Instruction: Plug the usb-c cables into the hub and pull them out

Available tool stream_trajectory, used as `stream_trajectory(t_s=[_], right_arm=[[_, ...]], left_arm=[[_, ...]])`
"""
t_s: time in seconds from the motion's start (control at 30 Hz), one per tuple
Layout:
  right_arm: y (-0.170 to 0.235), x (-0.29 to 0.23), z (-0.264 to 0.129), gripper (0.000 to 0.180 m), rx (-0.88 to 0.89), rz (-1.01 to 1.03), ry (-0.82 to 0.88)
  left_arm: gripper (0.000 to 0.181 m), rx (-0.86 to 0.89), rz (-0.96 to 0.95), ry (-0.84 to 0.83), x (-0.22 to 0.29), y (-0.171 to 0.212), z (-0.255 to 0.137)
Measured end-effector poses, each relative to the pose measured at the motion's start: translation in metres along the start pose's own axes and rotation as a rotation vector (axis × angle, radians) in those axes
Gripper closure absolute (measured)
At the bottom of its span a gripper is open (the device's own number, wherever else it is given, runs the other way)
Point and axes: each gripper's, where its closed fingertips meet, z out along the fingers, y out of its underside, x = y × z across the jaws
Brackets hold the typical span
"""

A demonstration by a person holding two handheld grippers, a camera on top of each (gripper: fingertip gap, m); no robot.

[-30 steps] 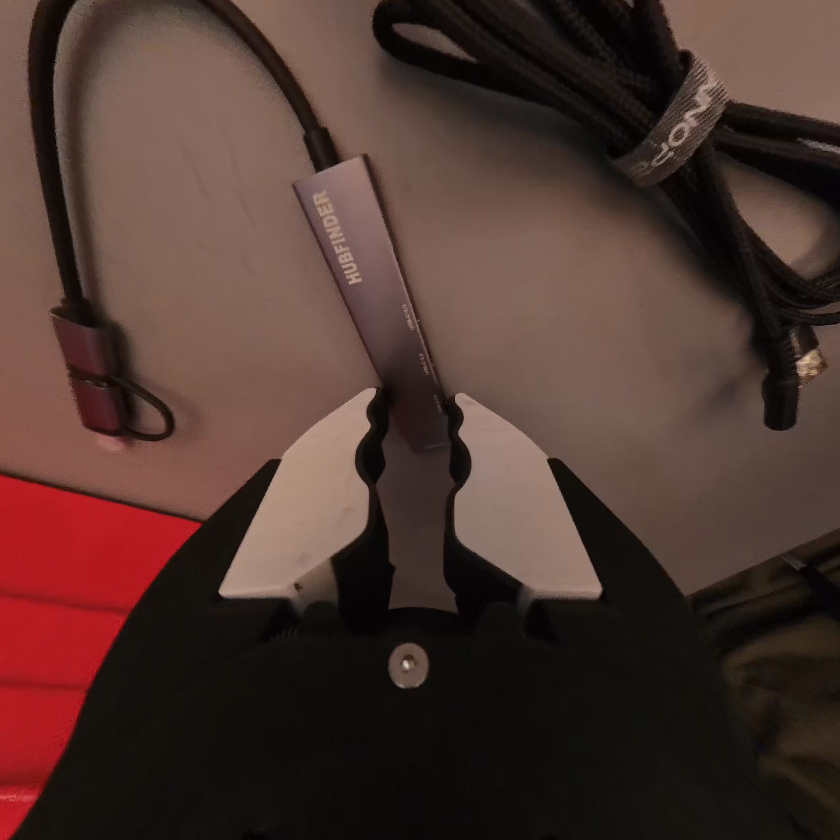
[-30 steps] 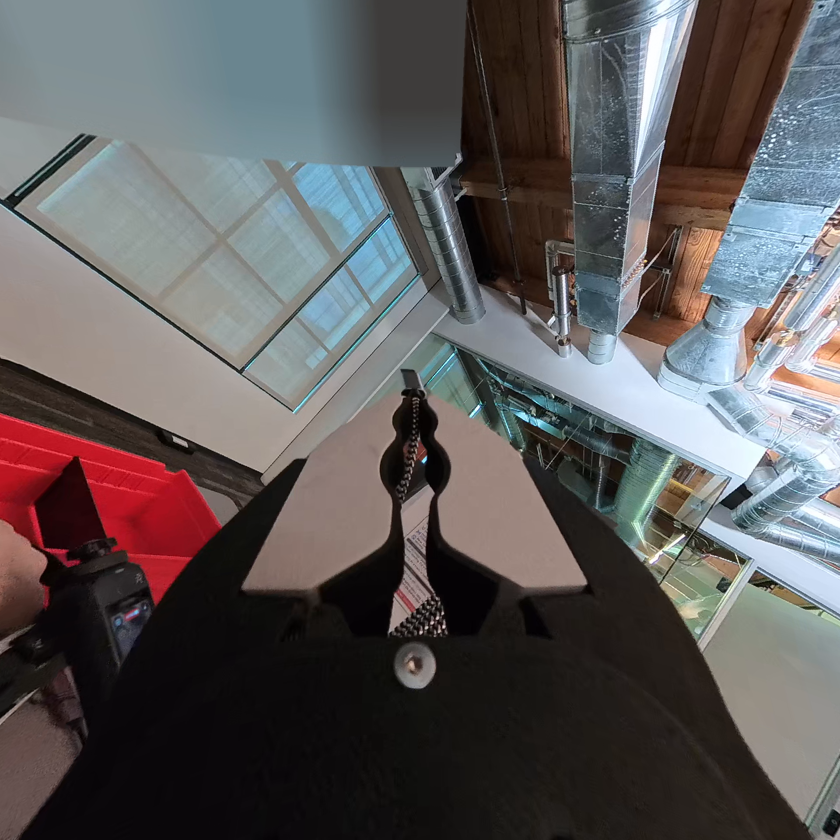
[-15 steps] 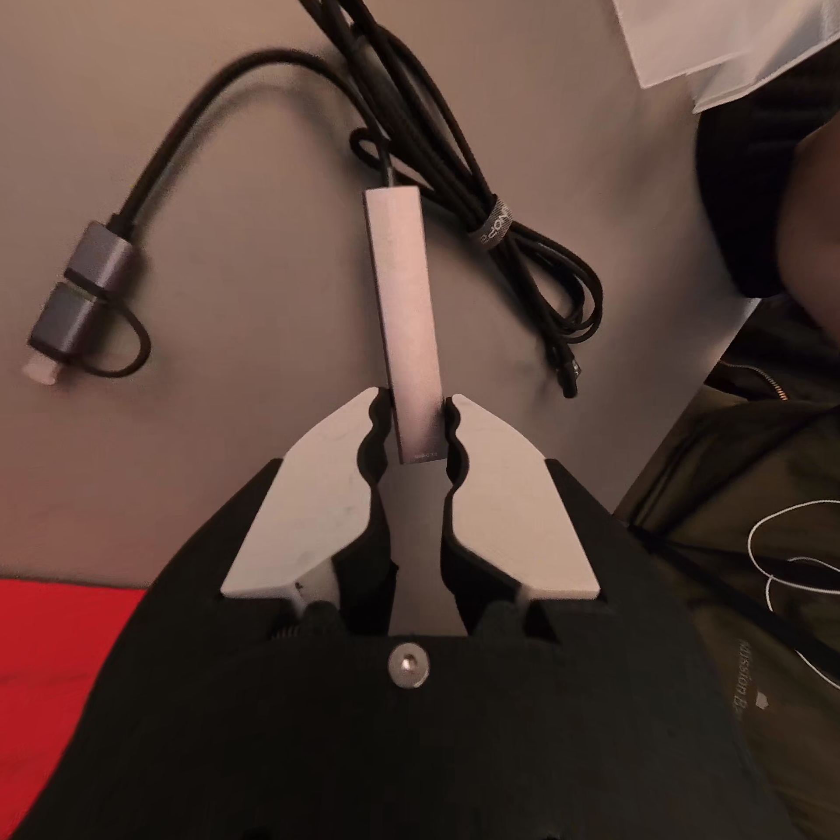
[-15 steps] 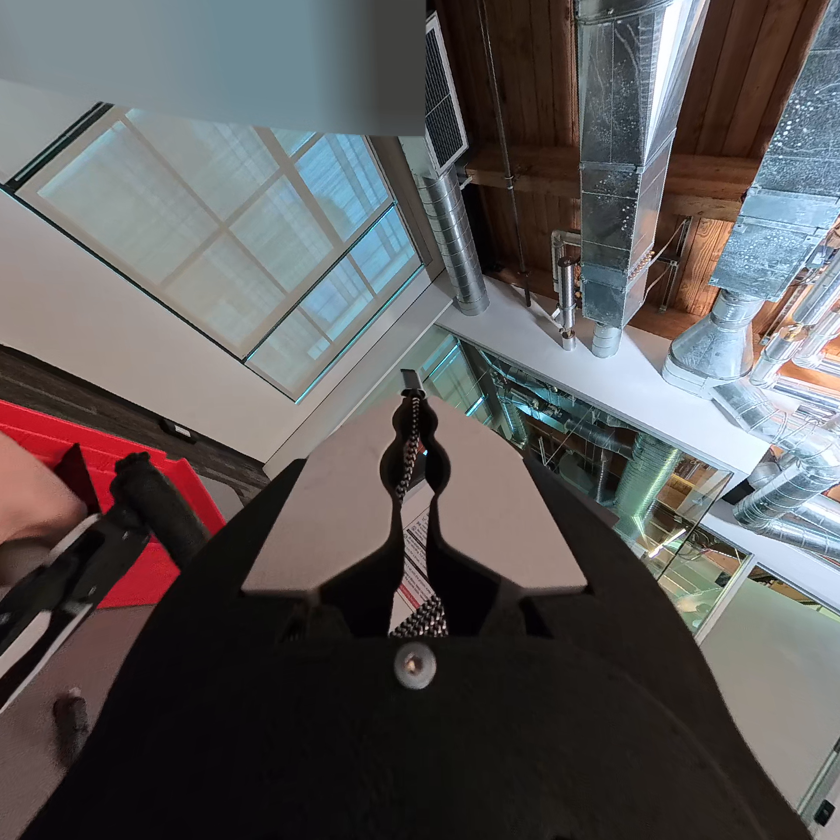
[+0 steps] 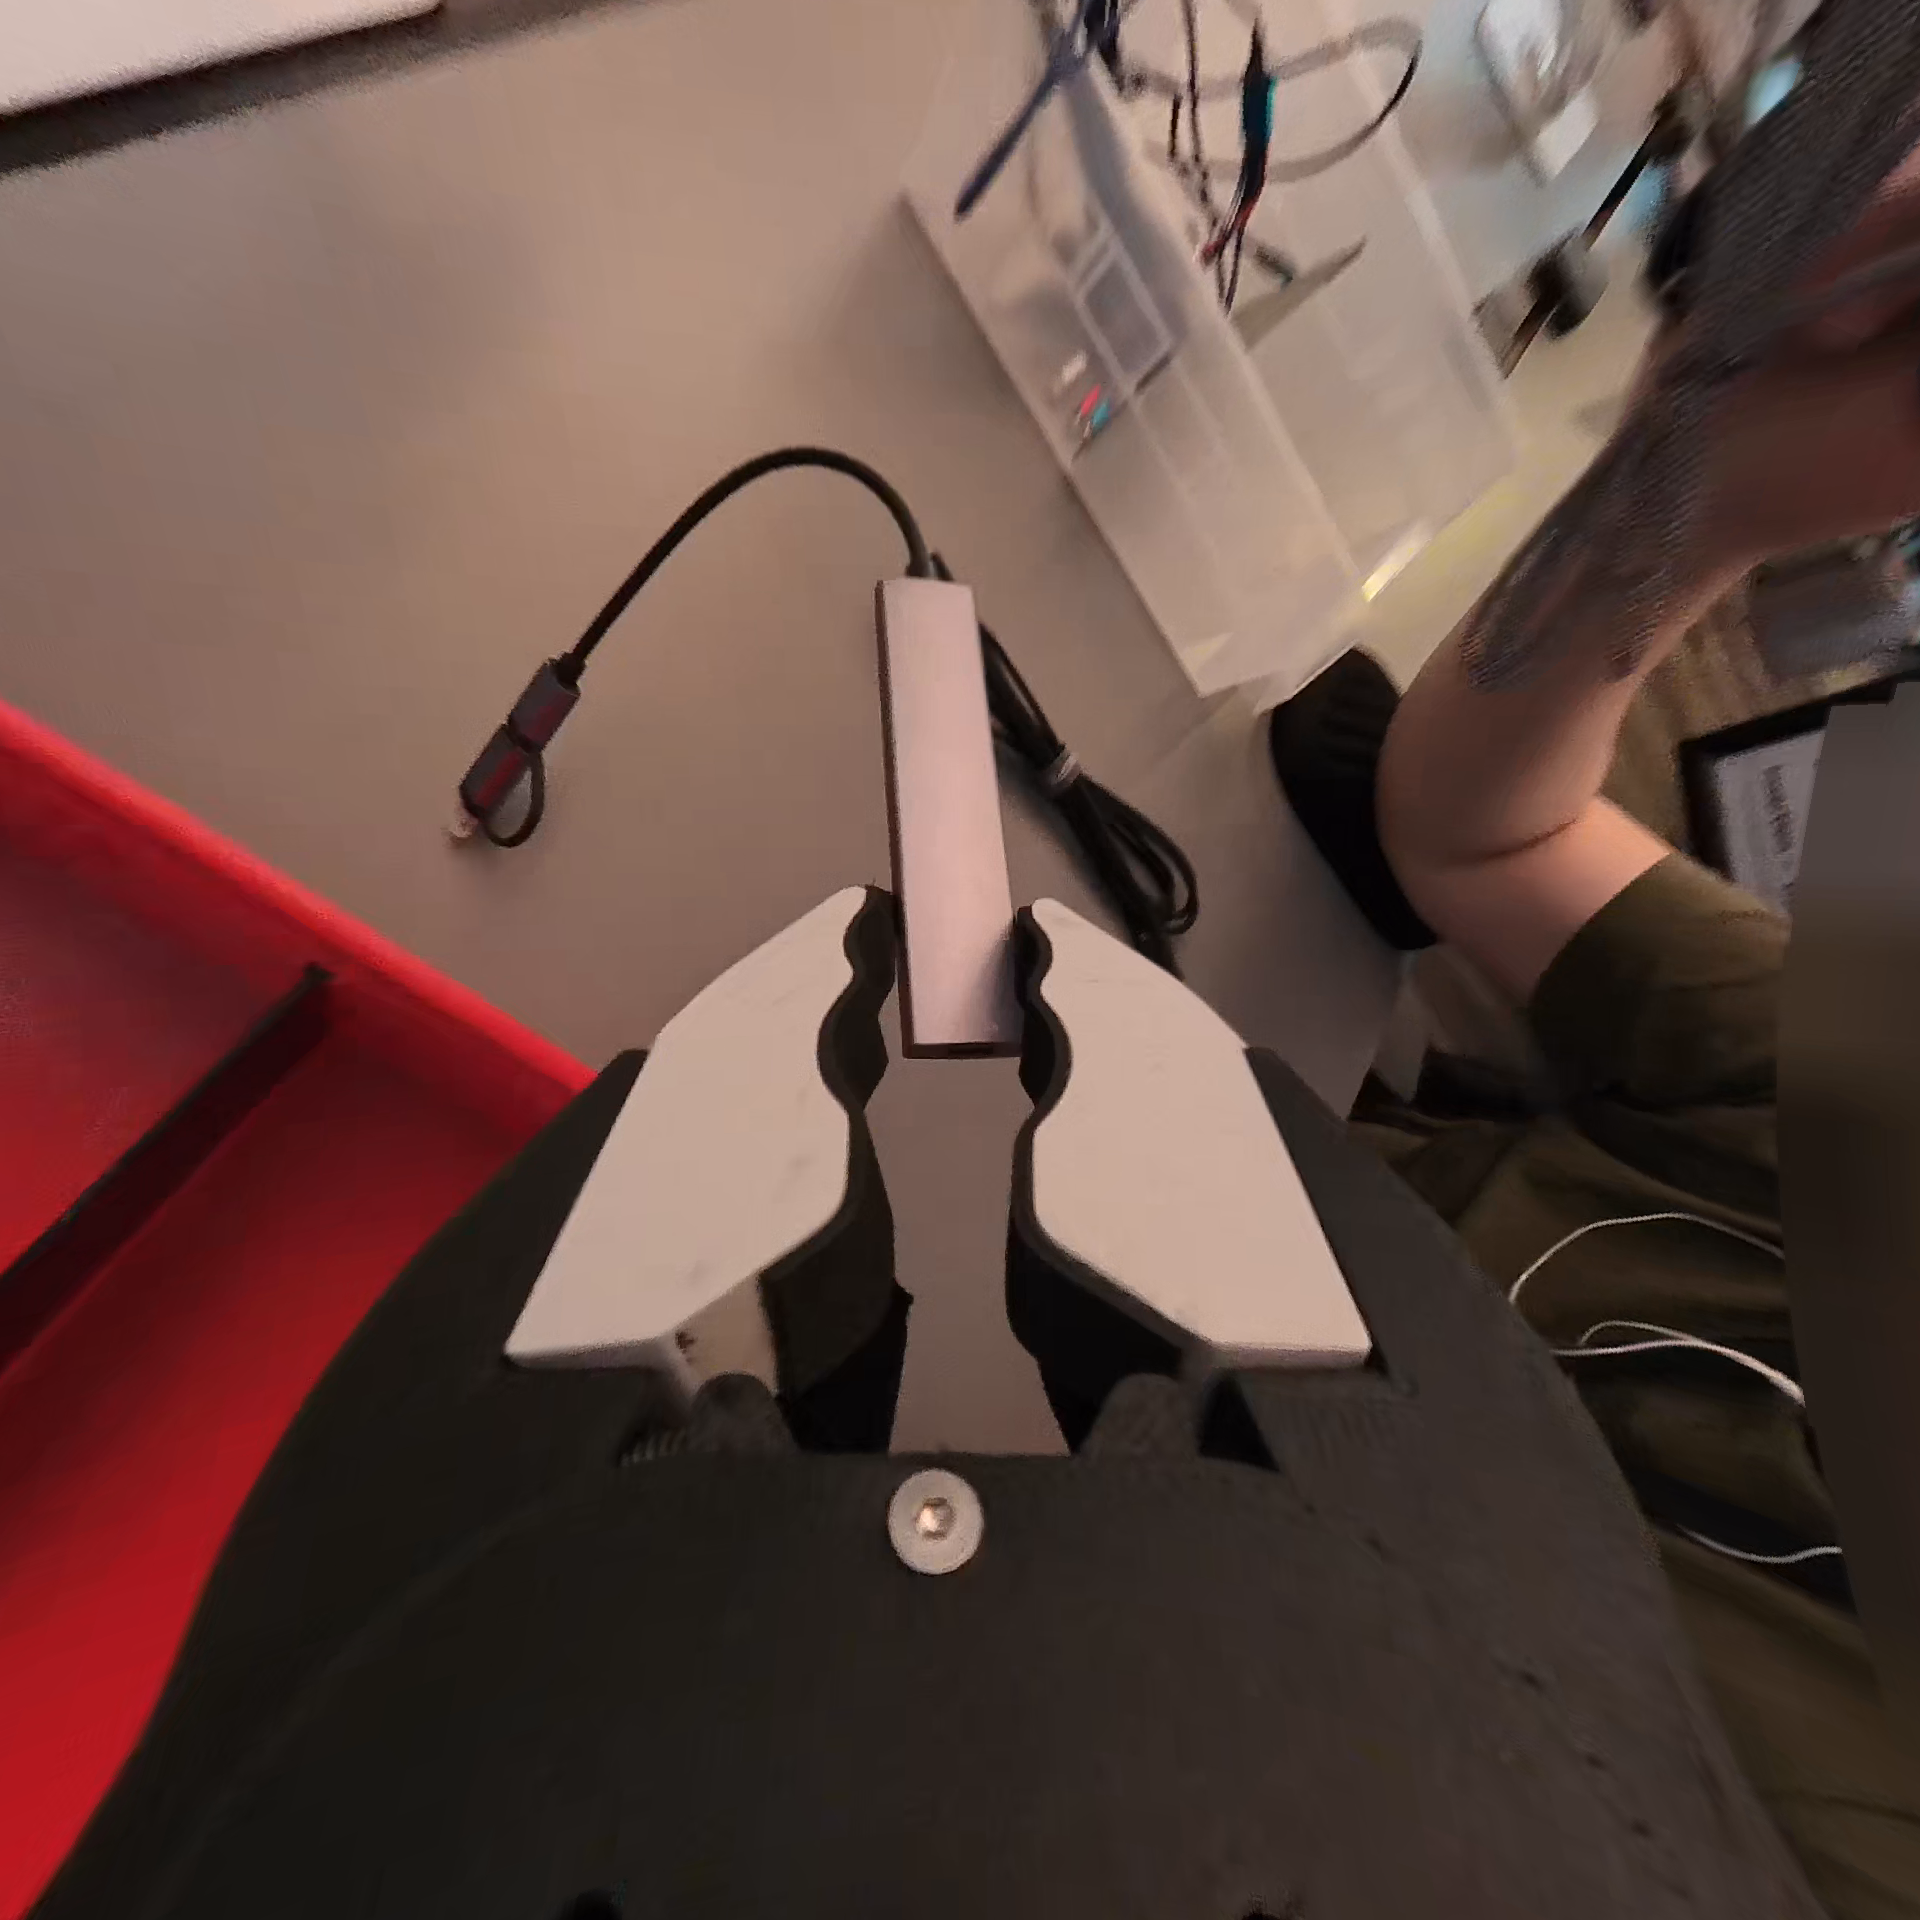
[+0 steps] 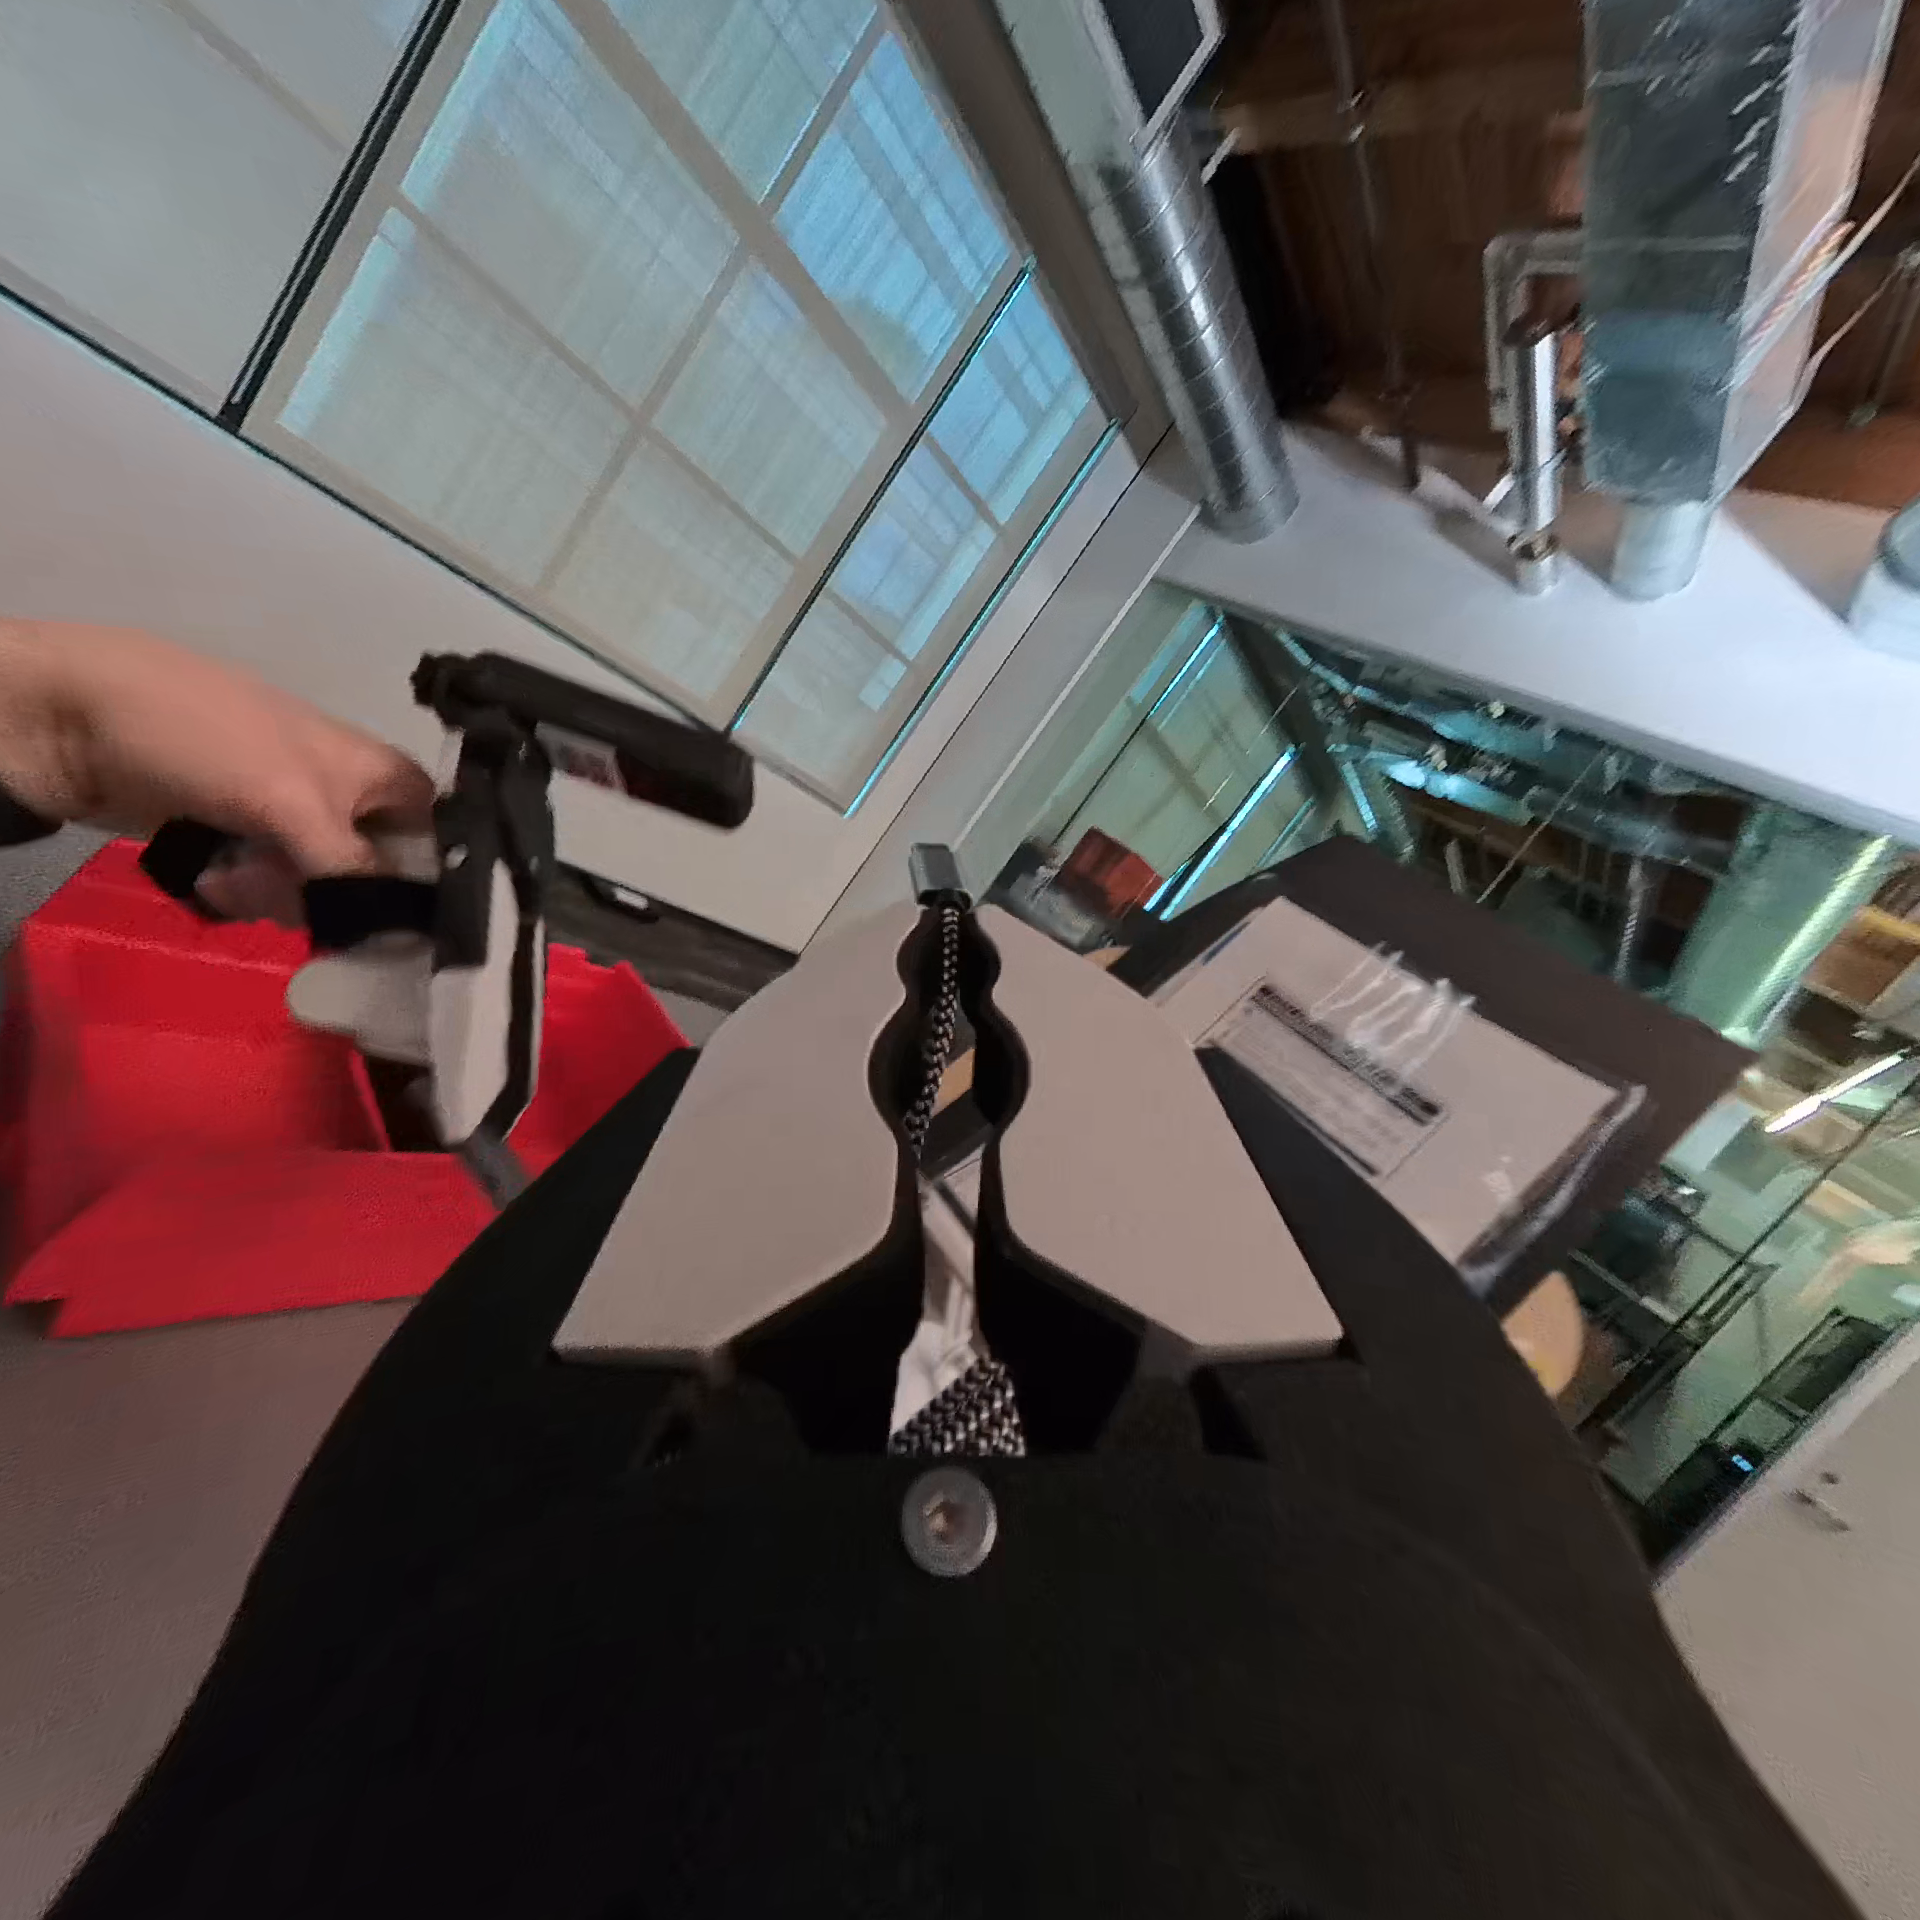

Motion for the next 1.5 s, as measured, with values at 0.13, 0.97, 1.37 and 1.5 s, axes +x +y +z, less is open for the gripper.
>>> stream_trajectory(t_s=[0.13, 0.97, 1.37, 1.5], right_arm=[[0.024, -0.052, 0.018, 0.176, -0.109, 0.011, -0.227], [0.124, -0.115, 0.053, 0.177, -0.371, 0.181, -0.141], [0.12, -0.087, 0.046, 0.177, -0.398, -0.03, 0.062], [0.118, -0.083, 0.045, 0.178, -0.402, -0.139, 0.087]], left_arm=[[0.159, 0.13, -0.026, 0.095, 0.003, -0.012, -0.023], [0.159, 0.176, 0.128, 0.113, 0.032, -0.031, -0.003], [0.155, 0.237, 0.168, 0.098, 0.052, -0.046, 0.02], [0.156, 0.252, 0.163, 0.144, 0.055, -0.048, 0.022]])
